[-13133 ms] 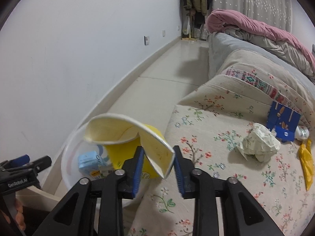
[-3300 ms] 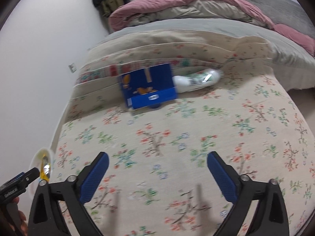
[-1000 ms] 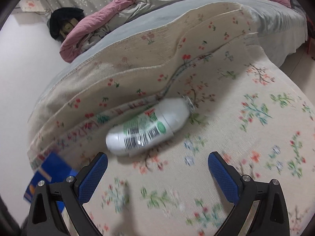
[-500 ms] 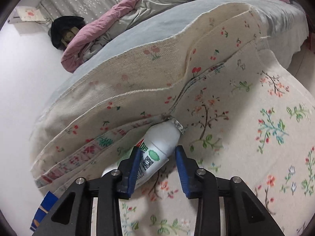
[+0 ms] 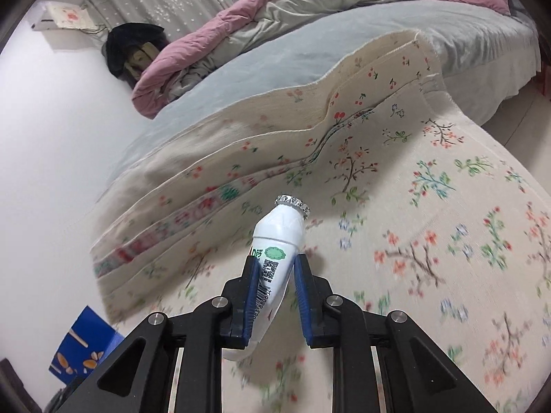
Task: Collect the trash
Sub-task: 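Carry the blue box over the bin with the left gripper and open it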
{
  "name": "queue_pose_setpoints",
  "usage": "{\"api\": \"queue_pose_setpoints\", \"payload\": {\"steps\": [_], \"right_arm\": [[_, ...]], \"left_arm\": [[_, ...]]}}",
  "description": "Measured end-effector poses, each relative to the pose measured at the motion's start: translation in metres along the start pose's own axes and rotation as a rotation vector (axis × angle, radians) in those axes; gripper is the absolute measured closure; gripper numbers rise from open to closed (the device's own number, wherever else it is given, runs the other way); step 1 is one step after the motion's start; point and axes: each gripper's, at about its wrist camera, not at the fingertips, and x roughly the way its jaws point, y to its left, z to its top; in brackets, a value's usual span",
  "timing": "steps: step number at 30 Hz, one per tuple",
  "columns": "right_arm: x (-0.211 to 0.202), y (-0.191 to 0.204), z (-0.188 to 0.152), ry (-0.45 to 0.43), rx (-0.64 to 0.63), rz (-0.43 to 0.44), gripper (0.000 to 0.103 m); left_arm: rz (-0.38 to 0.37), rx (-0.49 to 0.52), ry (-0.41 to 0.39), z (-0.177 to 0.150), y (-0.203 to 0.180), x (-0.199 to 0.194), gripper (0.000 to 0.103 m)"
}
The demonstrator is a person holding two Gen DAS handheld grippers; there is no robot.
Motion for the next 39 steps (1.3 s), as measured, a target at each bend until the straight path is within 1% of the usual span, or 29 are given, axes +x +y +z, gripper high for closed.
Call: {"api": "queue_pose_setpoints", "payload": {"steps": [11, 17, 20, 25, 31, 39], "right_arm": [[-0.052, 0.009, -0.044, 0.033, -0.058, 0.025, 0.081], [-0.071, 0.029, -0.072, 0.03, -0.112, 0.049, 0.081], [-0.071, 0.042, -0.085, 0.039, -0.158, 0.046, 0.081], [-0.061, 0.069, -0.105, 0.088, -0.209, 0.091, 0.081], [-0.05, 0.106, -0.124, 0.128, -0.266, 0.14, 0.081], [-0.038, 0.151, -0.148, 0.168, -0.332, 0.193, 0.081]], "left_arm": [[0.018, -0.049, -0.007, -0.028, 0.013, -0.033, 0.098], [0.028, -0.094, -0.021, -0.043, 0.027, -0.048, 0.098], [0.037, -0.123, -0.024, -0.048, 0.038, -0.056, 0.098], [0.054, -0.175, -0.028, -0.056, 0.059, -0.071, 0.098], [0.063, -0.271, -0.03, -0.072, 0.092, -0.089, 0.098], [0.117, -0.365, -0.03, -0.087, 0.124, -0.105, 0.097]]}}
